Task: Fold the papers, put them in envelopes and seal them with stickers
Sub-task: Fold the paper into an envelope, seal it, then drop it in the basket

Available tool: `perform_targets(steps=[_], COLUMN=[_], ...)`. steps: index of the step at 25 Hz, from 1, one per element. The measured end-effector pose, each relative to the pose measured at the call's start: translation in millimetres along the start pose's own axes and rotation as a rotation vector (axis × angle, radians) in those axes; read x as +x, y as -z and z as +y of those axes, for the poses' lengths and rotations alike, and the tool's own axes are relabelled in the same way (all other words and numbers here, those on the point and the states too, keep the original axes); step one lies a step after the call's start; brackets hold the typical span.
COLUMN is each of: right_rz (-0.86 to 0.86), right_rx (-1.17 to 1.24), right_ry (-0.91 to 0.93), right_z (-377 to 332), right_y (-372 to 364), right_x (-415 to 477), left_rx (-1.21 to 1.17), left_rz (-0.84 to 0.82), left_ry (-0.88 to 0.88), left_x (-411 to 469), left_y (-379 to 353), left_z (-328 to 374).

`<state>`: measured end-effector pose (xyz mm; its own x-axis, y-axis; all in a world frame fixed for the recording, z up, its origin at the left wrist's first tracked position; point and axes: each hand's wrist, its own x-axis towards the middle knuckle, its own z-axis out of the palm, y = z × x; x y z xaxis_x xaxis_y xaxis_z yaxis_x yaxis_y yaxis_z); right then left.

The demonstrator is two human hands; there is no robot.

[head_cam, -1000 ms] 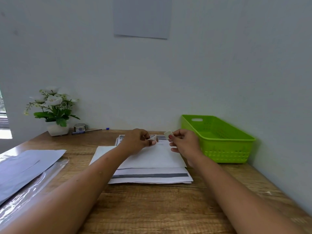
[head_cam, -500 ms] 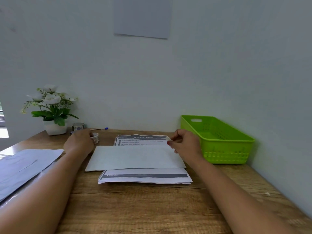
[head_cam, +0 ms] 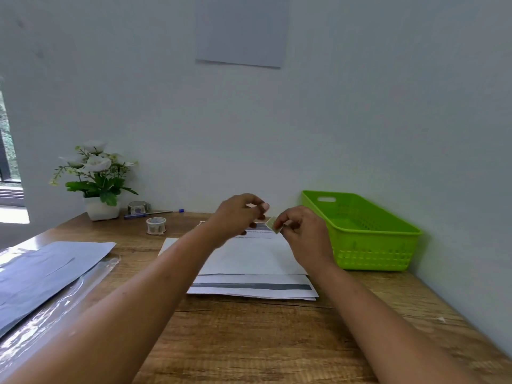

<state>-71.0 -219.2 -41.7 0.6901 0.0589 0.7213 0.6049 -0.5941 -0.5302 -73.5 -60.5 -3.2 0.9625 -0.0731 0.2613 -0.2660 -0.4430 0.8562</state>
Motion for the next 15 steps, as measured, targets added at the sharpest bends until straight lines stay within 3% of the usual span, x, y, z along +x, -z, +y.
perform_targets(steps=[5,15], right_rz=[-0.048,-0.119], right_rx=[0.123,0.409], right_ry=[-0.091,-0.288], right_z=[-1.2,-1.9], right_y=[2.6,9.2], right_x=[3.3,9.5], left_rx=[-0.127,-0.324], left_rz=[-0.120,0.089], left_ry=[0.047,0.070], left_x=[-8.7,-8.9], left_y=[-5.6,-16.0], left_z=[-5.9,-11.4])
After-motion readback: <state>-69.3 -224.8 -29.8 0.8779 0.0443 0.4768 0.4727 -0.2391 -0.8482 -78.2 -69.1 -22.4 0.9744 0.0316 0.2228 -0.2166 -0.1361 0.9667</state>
